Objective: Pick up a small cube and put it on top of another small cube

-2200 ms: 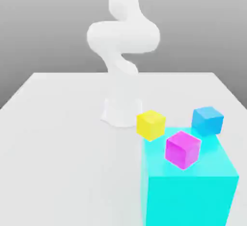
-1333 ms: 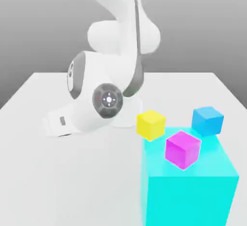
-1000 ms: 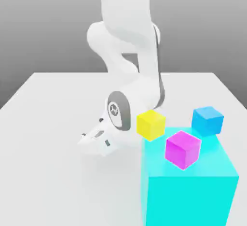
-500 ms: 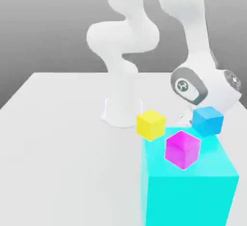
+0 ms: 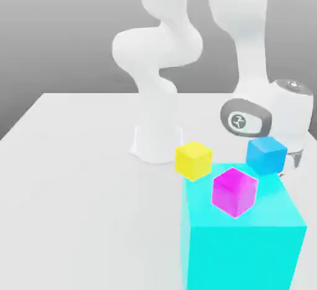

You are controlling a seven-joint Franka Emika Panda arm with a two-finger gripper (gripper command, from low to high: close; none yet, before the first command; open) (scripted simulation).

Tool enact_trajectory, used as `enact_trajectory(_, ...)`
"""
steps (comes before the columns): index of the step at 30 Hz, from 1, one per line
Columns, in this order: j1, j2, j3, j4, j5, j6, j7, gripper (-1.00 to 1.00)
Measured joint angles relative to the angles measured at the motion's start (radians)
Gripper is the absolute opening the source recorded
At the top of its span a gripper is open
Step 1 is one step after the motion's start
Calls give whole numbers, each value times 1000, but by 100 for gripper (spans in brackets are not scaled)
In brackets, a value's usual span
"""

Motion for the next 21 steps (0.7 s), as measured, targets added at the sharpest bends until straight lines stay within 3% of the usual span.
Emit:
enact_trajectory(5,-3,-2,3,-1,-1,-1,1,-100)
enact_trajectory(11,-122,-204,196,-53,328,-137,-244,-100)
enact_trajectory(12,-112,-233,212,-45,347,-157,-281,-100)
enact_trajectory(21,-74,-467,145,152,434,-505,-730,-100)
